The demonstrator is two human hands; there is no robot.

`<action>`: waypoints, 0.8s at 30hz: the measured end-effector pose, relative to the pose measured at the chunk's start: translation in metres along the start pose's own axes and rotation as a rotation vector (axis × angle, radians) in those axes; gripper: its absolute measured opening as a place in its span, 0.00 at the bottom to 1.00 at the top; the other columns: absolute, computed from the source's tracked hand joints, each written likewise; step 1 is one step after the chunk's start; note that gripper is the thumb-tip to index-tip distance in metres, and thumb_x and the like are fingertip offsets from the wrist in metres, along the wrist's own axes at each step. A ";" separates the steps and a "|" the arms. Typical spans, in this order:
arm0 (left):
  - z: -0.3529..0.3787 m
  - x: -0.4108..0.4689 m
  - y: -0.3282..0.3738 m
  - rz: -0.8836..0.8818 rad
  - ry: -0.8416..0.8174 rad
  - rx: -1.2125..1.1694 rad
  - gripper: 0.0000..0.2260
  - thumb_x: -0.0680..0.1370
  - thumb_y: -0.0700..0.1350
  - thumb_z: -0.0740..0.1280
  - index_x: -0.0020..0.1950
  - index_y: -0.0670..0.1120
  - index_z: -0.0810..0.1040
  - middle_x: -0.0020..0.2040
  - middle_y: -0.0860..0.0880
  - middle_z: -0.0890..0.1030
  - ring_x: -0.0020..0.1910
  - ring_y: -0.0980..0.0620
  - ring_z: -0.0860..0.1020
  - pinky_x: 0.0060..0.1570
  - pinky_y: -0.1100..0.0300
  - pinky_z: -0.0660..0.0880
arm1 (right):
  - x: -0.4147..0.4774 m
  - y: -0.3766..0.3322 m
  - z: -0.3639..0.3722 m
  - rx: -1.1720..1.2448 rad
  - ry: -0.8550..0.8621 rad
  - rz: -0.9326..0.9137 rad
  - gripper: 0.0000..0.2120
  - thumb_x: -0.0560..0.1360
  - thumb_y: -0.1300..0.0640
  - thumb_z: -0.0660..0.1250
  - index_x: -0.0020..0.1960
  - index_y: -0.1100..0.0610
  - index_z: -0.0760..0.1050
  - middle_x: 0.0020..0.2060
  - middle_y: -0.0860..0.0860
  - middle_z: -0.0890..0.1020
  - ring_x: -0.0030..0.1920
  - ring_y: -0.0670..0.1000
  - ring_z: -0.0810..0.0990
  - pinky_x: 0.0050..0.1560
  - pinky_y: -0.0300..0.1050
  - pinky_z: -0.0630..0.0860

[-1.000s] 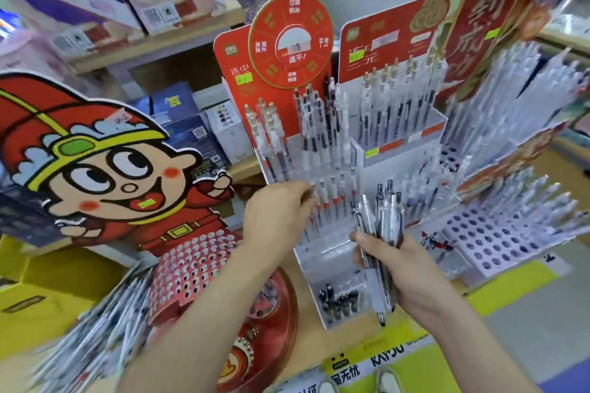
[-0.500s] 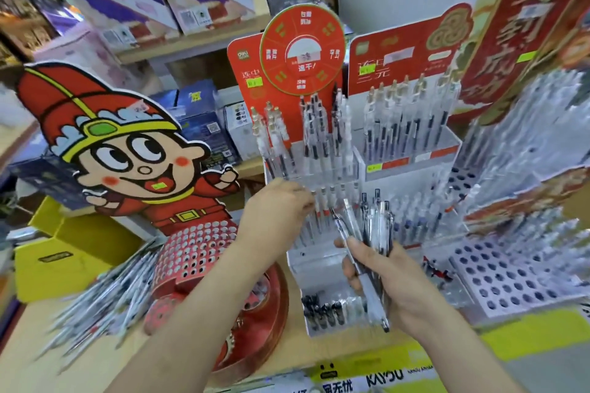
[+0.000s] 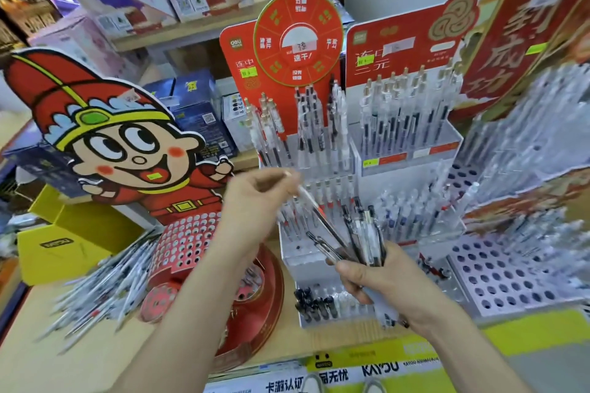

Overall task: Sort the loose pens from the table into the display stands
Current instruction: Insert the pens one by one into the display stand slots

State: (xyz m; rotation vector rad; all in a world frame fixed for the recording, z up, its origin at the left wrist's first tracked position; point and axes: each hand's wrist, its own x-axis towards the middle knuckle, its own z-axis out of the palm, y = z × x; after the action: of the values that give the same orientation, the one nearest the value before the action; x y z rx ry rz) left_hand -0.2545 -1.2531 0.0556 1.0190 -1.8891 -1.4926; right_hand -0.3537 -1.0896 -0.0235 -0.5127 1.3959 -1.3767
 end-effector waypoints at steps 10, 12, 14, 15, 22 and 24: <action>0.002 0.010 -0.028 0.332 0.197 0.318 0.05 0.72 0.41 0.75 0.47 0.47 0.85 0.37 0.61 0.82 0.37 0.64 0.79 0.43 0.67 0.77 | 0.002 0.008 -0.021 0.096 0.208 -0.046 0.26 0.67 0.50 0.71 0.56 0.69 0.76 0.28 0.52 0.74 0.27 0.50 0.69 0.28 0.43 0.67; 0.007 0.011 -0.037 0.373 0.177 0.375 0.03 0.73 0.43 0.74 0.46 0.48 0.85 0.37 0.61 0.82 0.38 0.61 0.80 0.44 0.59 0.78 | 0.003 0.010 -0.020 0.117 0.219 -0.056 0.25 0.68 0.50 0.71 0.56 0.68 0.76 0.28 0.53 0.74 0.27 0.50 0.70 0.28 0.42 0.67; 0.009 0.011 -0.043 0.402 0.150 0.425 0.04 0.73 0.45 0.74 0.47 0.49 0.85 0.38 0.57 0.83 0.38 0.57 0.79 0.43 0.56 0.78 | 0.003 0.012 -0.019 0.149 0.233 -0.055 0.22 0.70 0.53 0.71 0.57 0.68 0.75 0.28 0.53 0.75 0.27 0.50 0.70 0.28 0.42 0.68; 0.010 0.011 -0.045 0.416 0.141 0.452 0.05 0.73 0.46 0.74 0.48 0.49 0.85 0.38 0.55 0.83 0.37 0.58 0.78 0.42 0.56 0.77 | 0.003 0.013 -0.019 0.162 0.237 -0.053 0.20 0.71 0.54 0.71 0.57 0.67 0.75 0.29 0.53 0.75 0.27 0.51 0.71 0.28 0.42 0.69; 0.016 0.021 -0.059 0.717 0.069 0.765 0.08 0.75 0.48 0.69 0.45 0.45 0.85 0.40 0.50 0.83 0.41 0.55 0.71 0.44 0.65 0.64 | 0.000 0.011 -0.016 0.286 0.127 -0.013 0.14 0.69 0.58 0.71 0.53 0.60 0.78 0.35 0.57 0.79 0.29 0.54 0.76 0.27 0.43 0.71; 0.017 0.024 -0.062 0.724 0.096 0.797 0.10 0.76 0.50 0.68 0.47 0.45 0.85 0.44 0.48 0.79 0.44 0.52 0.70 0.46 0.65 0.62 | -0.001 0.011 -0.015 0.305 0.110 -0.005 0.14 0.69 0.59 0.70 0.55 0.60 0.78 0.35 0.57 0.79 0.29 0.53 0.76 0.27 0.43 0.71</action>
State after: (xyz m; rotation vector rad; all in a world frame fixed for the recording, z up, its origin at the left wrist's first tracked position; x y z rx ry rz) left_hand -0.2667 -1.2699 -0.0101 0.5475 -2.4526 -0.2678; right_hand -0.3627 -1.0794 -0.0368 -0.2429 1.2409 -1.6072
